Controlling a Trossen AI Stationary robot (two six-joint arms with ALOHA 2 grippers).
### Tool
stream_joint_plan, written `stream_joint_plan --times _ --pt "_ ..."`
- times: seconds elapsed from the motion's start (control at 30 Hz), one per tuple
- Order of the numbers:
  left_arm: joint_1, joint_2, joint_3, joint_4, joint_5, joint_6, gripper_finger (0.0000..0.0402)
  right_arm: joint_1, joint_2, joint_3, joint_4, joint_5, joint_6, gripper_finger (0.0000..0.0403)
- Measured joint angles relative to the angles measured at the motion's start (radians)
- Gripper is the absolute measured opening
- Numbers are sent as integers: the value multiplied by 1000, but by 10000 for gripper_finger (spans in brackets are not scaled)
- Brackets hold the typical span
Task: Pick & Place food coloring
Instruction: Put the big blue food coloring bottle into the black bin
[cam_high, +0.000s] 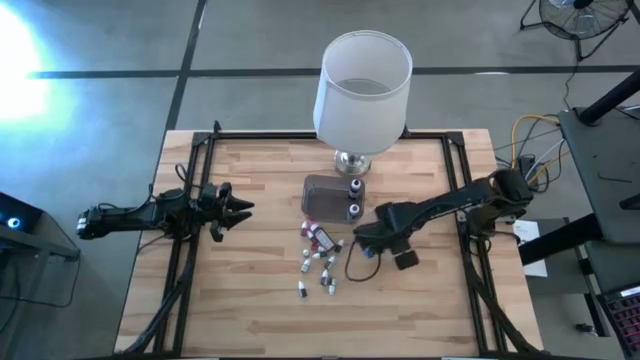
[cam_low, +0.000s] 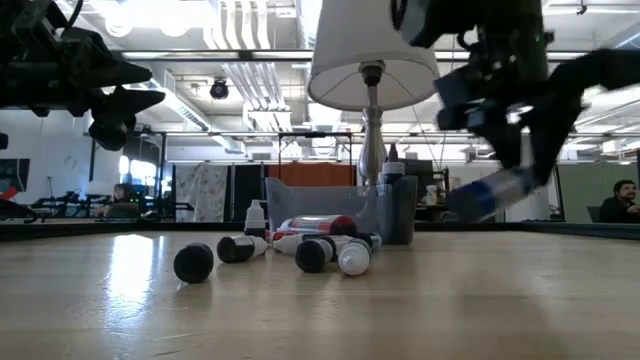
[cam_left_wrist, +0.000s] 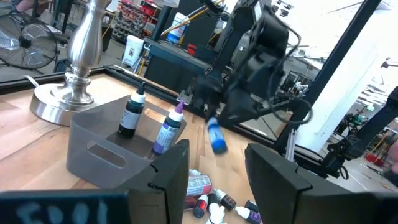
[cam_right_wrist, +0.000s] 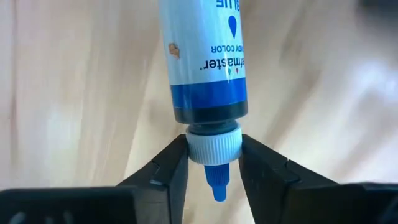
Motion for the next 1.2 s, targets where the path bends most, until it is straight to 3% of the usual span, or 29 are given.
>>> stream_joint_plan --times 0.17,0.23,0.3,0.43,0.5,0.73,0.97,1.2 --pt "0 0 0 0 0 0 135 -62 0 43 -369 -90 155 117" --pt "0 0 0 0 0 0 135 -93 -6 28 -364 -174 245 114" --pt "0 0 0 0 0 0 135 -130 -15 1 -365 -324 366 113" --pt "0 0 0 0 0 0 135 -168 0 -54 -362 -444 546 122" --pt "0 0 0 0 0 0 135 -176 1 -92 -366 -556 622 125" --pt "0 0 0 0 0 0 135 -116 -7 -238 -367 -914 681 119" --pt "0 0 0 0 0 0 135 -27 -7 -345 -367 -958 816 124" --pt "0 0 0 0 0 0 135 -13 -7 -394 -366 -1022 875 127"
